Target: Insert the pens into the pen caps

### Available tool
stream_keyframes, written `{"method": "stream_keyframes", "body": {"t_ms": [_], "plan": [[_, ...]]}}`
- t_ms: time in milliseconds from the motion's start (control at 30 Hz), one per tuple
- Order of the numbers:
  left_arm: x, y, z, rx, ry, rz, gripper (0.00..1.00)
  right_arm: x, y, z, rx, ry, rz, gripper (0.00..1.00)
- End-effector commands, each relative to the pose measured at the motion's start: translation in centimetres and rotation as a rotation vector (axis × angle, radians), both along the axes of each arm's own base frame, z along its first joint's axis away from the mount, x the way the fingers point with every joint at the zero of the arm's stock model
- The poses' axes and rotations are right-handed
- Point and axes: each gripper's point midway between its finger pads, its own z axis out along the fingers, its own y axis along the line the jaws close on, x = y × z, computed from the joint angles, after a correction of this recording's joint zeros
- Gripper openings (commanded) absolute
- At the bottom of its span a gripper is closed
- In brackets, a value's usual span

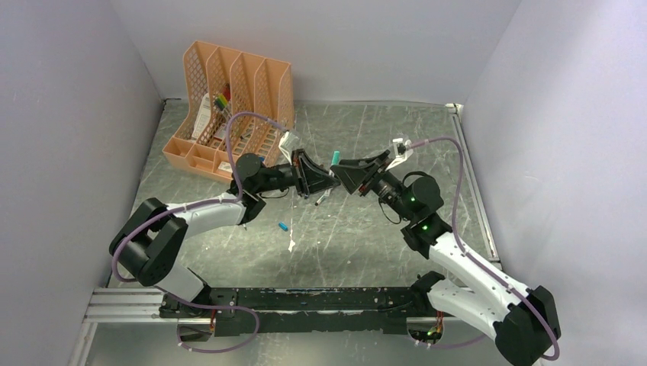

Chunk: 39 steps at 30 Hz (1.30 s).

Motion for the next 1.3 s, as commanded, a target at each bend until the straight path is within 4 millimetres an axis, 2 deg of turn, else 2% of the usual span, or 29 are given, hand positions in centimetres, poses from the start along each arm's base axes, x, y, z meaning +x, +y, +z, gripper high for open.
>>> {"method": "stream_keyframes", "body": {"t_ms": [0, 67, 167, 300, 500, 633, 833, 1133, 1267], "plan": [[-0.1, -0.1, 0.2, 0.012, -0.106, -0.018, 0.07, -0.9, -0.6, 2.1, -0.002, -0.058, -0.008, 0.50], [-0.3, -0.1, 0.2, 0.013, -0.125, -0.030, 0.07, -0.8, -1.1, 2.6, -0.009, -0.063, -0.031, 0.53], [-1.1, -0.1, 0.5, 0.000, -0.151, -0.077, 0.07, -0.5, -1.5, 3.5, 0.000, -0.050, -0.056, 0.53], [-2.8, 0.2, 1.2, -0.031, -0.200, -0.171, 0.07, -0.4, -0.8, 4.5, -0.006, -0.059, -0.028, 0.52], [-4.1, 0.5, 1.5, -0.043, -0.237, -0.239, 0.07, -0.3, 0.2, 5.6, -0.010, -0.079, 0.026, 0.51], [-4.5, 0.7, 1.9, -0.044, -0.258, -0.257, 0.07, -0.5, 0.8, 5.4, -0.021, -0.079, 0.062, 0.47], [-4.1, 0.6, 1.8, -0.032, -0.263, -0.237, 0.07, -1.0, 1.1, 5.1, -0.028, -0.082, 0.095, 0.42], [-4.0, 0.4, 2.0, -0.053, -0.246, -0.237, 0.07, -1.4, 1.3, 4.2, -0.047, -0.077, 0.119, 0.38], [-4.2, 0.5, 2.3, -0.069, -0.245, -0.245, 0.07, -1.5, 1.3, 4.0, -0.047, -0.076, 0.121, 0.31]]}}
